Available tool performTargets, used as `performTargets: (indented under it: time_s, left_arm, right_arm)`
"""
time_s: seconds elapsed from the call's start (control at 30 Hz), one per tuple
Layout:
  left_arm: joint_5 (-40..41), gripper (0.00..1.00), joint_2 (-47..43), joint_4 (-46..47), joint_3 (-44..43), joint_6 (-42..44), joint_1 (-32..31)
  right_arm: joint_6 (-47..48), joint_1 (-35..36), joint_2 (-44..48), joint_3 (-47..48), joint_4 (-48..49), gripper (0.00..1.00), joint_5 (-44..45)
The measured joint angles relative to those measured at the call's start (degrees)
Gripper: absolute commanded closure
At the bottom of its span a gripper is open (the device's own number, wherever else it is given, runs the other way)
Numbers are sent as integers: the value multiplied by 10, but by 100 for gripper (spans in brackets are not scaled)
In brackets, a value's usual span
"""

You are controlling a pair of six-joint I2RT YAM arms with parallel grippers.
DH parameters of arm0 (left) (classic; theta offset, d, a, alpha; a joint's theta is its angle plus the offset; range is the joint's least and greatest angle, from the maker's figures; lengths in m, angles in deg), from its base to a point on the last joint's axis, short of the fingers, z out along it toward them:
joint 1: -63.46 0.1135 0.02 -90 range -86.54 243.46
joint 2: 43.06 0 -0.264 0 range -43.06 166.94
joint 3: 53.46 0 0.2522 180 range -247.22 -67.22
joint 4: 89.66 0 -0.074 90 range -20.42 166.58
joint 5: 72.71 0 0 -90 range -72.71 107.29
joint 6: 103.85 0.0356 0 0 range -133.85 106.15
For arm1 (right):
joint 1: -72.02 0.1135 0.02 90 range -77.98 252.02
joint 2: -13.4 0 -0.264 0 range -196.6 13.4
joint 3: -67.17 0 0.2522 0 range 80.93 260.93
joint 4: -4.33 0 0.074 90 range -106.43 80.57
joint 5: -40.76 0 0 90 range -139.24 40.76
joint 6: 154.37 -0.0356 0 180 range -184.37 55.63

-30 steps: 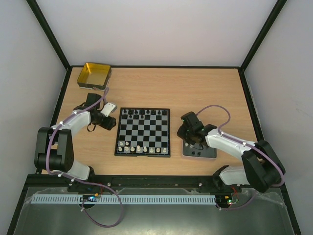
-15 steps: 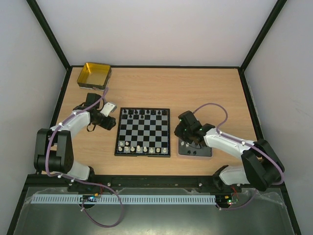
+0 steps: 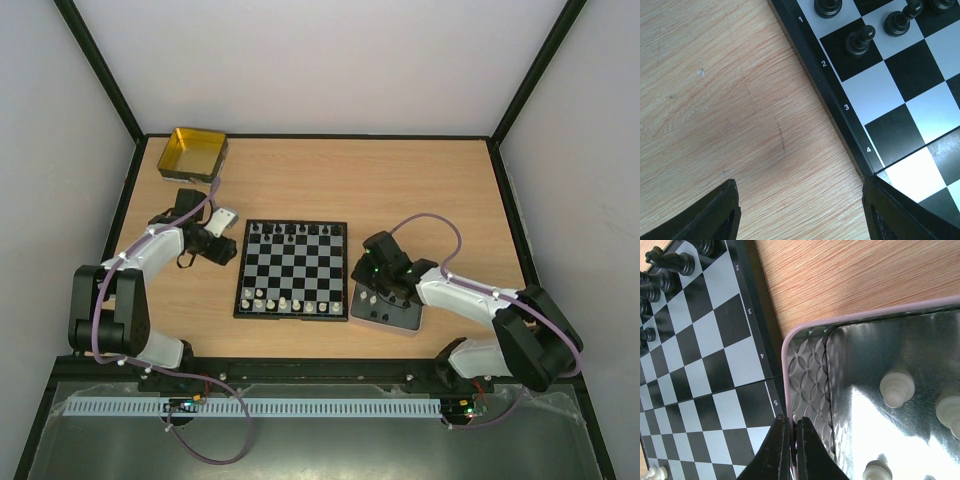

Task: Set up the chess pieces on the board
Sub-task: Move the storage box to the center of the board.

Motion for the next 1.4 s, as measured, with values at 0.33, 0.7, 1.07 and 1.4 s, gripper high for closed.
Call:
performTargets:
  time_s: [0.33,0.7,1.07,1.4]
  left_arm:
    - [1,32,-1,-6,0,-2,-3]
    - [10,31,-1,-6,0,-3,-4]
    - [14,30,-1,-4,0,-3,-3]
    - [13,30,-1,-3,0,-3,-4]
  right_arm:
    - [12,2,6,-14,22,98,-16]
    - [56,22,15,-14,2,98,-36]
    - [122,27,56,-11,-117,82,-37]
    - [149,27,63,-6,-183,45,-32]
